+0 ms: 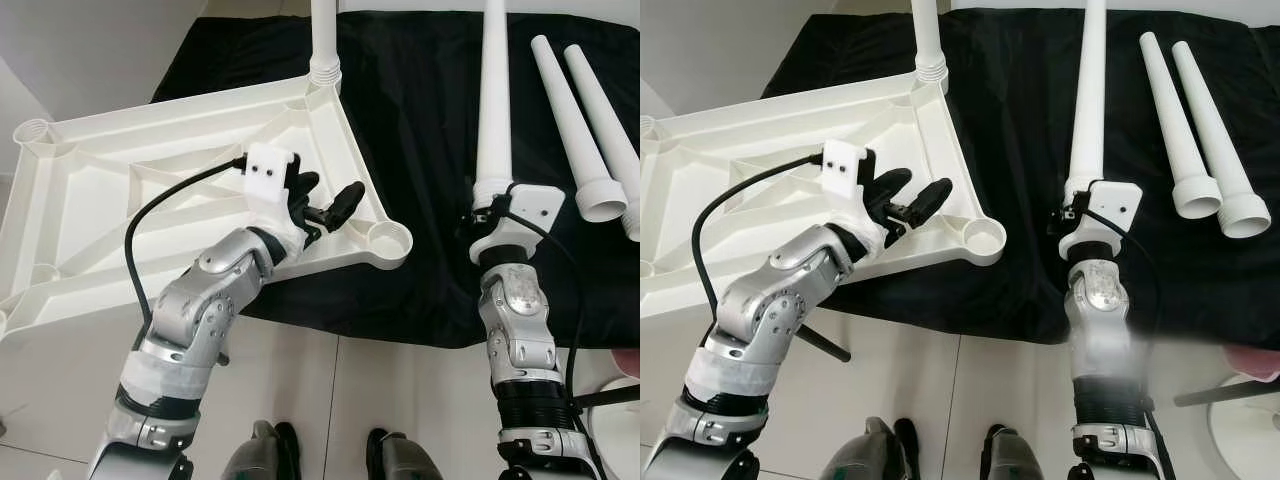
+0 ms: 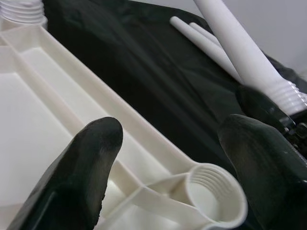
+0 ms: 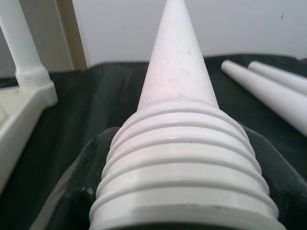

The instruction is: Building children table

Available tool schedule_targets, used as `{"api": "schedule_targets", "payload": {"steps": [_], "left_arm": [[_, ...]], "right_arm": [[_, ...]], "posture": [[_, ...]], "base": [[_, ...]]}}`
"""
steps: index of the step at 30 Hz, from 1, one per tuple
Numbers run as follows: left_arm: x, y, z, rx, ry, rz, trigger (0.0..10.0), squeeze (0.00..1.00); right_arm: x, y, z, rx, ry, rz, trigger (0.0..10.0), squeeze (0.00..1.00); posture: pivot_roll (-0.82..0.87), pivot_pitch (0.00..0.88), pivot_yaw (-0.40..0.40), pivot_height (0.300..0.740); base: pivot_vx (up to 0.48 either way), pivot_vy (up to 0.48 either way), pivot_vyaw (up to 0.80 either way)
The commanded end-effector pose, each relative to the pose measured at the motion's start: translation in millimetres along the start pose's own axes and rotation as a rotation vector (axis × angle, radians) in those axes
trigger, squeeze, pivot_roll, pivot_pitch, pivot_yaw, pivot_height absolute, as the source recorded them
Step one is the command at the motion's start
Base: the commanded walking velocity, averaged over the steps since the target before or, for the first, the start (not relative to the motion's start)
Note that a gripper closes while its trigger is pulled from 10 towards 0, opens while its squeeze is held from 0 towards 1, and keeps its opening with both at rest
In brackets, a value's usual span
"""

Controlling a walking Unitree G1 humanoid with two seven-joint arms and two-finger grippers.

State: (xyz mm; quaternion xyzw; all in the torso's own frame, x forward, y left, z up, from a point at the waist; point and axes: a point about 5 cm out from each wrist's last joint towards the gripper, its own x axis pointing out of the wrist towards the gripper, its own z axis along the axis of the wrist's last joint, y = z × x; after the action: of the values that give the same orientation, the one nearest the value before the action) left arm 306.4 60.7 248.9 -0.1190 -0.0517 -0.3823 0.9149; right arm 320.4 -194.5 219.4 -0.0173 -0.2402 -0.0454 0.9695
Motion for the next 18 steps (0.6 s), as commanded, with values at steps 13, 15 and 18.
{"api": "schedule_targets", "payload": {"steps": [13,15,18], "left_arm": [[7.8,-4.5,30.4,-0.252,0.020,-0.363,10.0,0.00],[8.3,-5.0,32.0,-0.274,0.026,-0.381,10.0,0.00],[9.2,-7.1,35.6,-0.309,0.040,-0.432,10.0,0.00]], "right_arm": [[-18.3,36.7,22.0,-0.108,-0.207,0.120,10.0,0.00],[-20.4,39.0,24.9,-0.132,-0.230,0.136,10.0,0.00],[-23.6,41.6,29.1,-0.170,-0.264,0.157,10.0,0.00]], "posture": [[-0.06,0.072,0.106,0.740],[-0.06,0.072,0.106,0.740],[-0.06,0.064,0.110,0.740]], "base": [[0.000,0.000,0.00],[0.000,0.000,0.00],[0.000,0.000,0.00]]}}
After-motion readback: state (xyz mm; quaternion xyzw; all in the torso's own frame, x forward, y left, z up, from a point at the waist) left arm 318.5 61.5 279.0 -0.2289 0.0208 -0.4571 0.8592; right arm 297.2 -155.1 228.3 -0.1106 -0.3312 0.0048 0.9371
